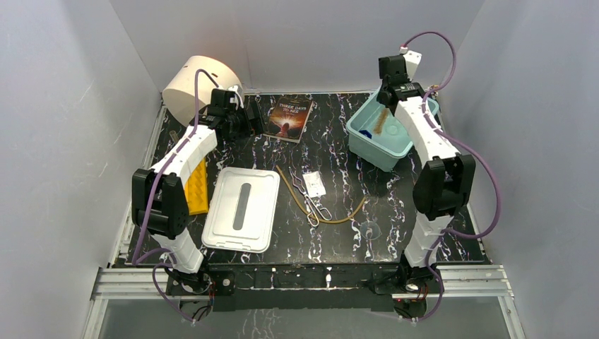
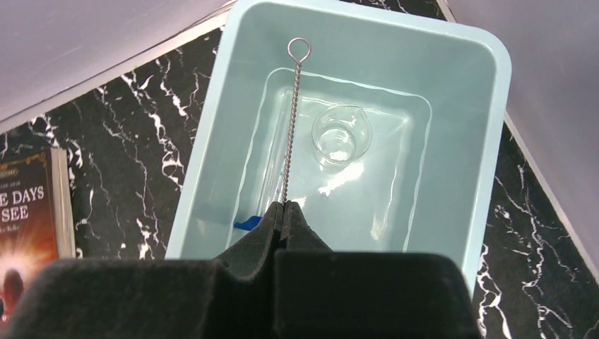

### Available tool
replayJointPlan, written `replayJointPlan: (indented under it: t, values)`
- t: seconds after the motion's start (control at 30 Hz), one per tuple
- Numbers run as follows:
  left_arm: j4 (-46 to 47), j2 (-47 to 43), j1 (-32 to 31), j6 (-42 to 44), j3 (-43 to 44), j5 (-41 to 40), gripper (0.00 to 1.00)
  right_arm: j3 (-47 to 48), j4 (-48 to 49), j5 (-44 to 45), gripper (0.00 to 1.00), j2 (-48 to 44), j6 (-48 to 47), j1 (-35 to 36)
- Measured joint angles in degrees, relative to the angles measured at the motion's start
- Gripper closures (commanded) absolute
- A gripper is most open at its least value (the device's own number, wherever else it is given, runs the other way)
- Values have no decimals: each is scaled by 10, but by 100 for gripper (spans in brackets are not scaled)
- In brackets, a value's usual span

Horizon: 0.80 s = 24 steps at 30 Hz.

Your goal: Organize the chemistry lab equipment

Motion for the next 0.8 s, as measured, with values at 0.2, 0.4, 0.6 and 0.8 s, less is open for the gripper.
replayJointPlan:
  t: [0.2,0.4,0.6,0.8]
  values:
    - [0,0,0,-2,-3,4,2,40,-36,-12,100,62,86,-21]
    - [0,0,0,-2,-3,4,2,83,-74,-54,100,150,156,-34]
    - [0,0,0,-1,-7,3,2,111,-89,-81,100,209,178,-42]
    - [0,0,0,0,-7,3,2,118,-96,-92,93,215,188,-43]
